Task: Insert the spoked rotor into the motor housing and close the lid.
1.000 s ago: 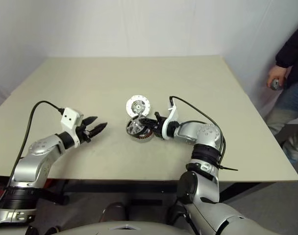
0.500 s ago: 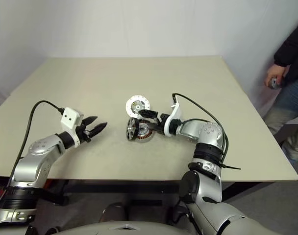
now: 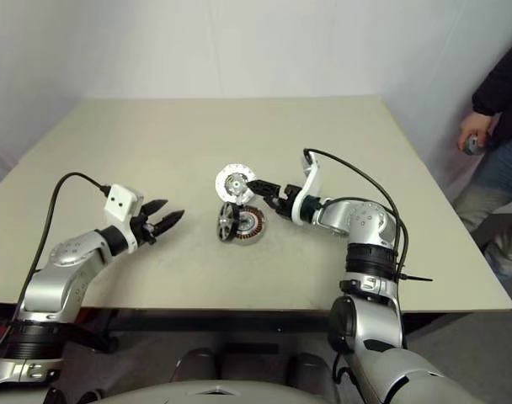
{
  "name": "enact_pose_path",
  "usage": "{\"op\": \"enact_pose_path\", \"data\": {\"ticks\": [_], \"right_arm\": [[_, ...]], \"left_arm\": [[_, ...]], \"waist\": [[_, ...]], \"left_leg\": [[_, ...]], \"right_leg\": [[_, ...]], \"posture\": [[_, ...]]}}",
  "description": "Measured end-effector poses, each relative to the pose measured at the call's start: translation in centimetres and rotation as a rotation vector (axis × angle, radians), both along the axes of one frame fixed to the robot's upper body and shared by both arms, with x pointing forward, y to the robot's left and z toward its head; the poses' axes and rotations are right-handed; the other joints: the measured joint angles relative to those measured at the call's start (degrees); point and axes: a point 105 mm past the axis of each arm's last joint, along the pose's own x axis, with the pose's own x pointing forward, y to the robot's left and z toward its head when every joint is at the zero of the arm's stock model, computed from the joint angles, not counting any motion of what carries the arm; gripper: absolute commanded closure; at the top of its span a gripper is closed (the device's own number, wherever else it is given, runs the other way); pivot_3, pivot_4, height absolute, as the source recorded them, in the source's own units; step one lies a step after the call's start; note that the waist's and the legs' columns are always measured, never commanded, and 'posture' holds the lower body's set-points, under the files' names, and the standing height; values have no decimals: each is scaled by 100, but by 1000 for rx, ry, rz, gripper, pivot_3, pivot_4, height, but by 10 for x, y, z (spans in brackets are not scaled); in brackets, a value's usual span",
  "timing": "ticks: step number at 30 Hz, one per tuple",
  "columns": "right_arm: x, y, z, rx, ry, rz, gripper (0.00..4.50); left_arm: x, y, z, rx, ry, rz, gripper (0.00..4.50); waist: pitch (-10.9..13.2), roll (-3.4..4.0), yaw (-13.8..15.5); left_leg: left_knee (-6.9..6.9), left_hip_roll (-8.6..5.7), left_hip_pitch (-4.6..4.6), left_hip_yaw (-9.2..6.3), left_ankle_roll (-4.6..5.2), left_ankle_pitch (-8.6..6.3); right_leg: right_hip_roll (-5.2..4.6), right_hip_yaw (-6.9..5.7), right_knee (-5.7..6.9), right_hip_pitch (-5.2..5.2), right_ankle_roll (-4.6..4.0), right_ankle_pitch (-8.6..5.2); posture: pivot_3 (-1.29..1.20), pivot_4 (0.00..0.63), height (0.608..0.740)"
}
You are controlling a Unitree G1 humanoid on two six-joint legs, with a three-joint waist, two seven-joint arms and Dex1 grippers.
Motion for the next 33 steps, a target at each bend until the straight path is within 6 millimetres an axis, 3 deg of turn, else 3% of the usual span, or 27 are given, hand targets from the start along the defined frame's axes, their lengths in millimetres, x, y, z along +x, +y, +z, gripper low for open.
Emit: {"op": "enact_pose_path", "data": {"ticks": [4,10,20,33], "right_arm": [[-6,7,5,-14,-47,68,54],[-14,4,-20,-178,-61,139,54],[-12,15,-23,-303,-178,185,54],[-14,16,-4,-352,-254,190,54]], "left_arm": [[0,0,0,0,-1,0,1614],[0,0,0,0,-1,0,1614],[-1,1,-1,0,3,3,1614],[-1,1,-1,0,2,7,1614]], "waist": [[0,0,3],[-1,-1,15],[-7,-11,-3],[-7,-11,-2]], "left_leg": [[0,0,-1,0,0,0],[3,0,-3,0,1,0],[7,1,0,-1,1,0],[7,0,-3,-2,2,0]], "right_leg": [[0,0,0,0,0,0],[0,-1,0,1,-1,0],[0,-1,1,5,0,0],[0,-1,1,3,-1,0]], "posture": [[0,0,740],[0,0,740],[0,0,740],[0,0,740]]}}
